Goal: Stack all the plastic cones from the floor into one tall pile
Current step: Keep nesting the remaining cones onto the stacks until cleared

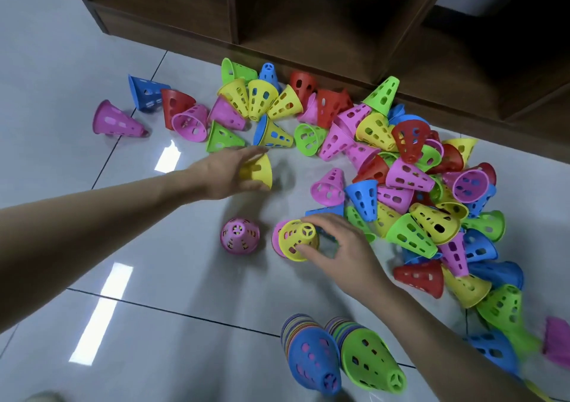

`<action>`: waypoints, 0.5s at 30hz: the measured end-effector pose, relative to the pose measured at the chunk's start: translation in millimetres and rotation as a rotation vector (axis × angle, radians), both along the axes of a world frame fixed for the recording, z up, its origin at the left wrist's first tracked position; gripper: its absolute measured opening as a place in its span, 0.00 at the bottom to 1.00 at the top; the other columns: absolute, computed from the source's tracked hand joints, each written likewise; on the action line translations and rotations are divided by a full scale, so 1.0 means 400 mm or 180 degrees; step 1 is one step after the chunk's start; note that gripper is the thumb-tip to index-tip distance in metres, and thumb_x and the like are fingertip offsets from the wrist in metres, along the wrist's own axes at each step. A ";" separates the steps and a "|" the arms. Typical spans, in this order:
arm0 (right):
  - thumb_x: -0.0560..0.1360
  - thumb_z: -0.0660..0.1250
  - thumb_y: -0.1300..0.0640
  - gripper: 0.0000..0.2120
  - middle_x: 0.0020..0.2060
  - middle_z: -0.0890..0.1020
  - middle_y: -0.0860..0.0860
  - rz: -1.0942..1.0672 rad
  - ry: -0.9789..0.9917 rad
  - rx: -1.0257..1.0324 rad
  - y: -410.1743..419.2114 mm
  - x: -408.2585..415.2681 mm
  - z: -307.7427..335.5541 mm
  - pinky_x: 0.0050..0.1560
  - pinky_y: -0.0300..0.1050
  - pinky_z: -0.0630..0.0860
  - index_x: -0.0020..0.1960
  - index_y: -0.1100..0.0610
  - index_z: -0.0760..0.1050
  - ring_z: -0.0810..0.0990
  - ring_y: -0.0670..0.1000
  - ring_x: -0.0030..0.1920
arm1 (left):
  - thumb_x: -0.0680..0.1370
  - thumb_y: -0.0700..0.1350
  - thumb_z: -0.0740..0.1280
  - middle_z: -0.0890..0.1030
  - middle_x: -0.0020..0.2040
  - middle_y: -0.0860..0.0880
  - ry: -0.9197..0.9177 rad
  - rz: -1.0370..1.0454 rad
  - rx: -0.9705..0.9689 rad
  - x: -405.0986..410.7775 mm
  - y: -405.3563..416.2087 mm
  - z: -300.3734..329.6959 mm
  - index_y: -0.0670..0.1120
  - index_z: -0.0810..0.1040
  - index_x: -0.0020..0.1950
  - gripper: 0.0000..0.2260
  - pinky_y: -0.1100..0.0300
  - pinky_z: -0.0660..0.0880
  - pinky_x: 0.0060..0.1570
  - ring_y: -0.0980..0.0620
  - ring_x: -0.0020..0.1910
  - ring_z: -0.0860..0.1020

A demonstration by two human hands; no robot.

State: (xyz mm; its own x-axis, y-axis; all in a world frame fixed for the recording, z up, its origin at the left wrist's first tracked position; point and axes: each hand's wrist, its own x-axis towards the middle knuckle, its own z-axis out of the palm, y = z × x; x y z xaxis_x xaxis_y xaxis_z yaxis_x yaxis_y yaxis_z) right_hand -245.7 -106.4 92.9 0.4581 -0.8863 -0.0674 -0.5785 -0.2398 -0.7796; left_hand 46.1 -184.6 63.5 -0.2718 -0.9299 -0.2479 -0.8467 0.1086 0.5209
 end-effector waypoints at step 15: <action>0.70 0.73 0.46 0.25 0.61 0.79 0.46 0.1048 0.1426 -0.1069 -0.023 -0.041 -0.056 0.64 0.47 0.67 0.66 0.50 0.76 0.72 0.51 0.65 | 0.67 0.47 0.81 0.72 0.51 0.50 0.0310 -0.0216 -0.0109 0.022 0.219 0.151 0.52 0.80 0.63 0.26 0.65 0.72 0.46 0.52 0.45 0.75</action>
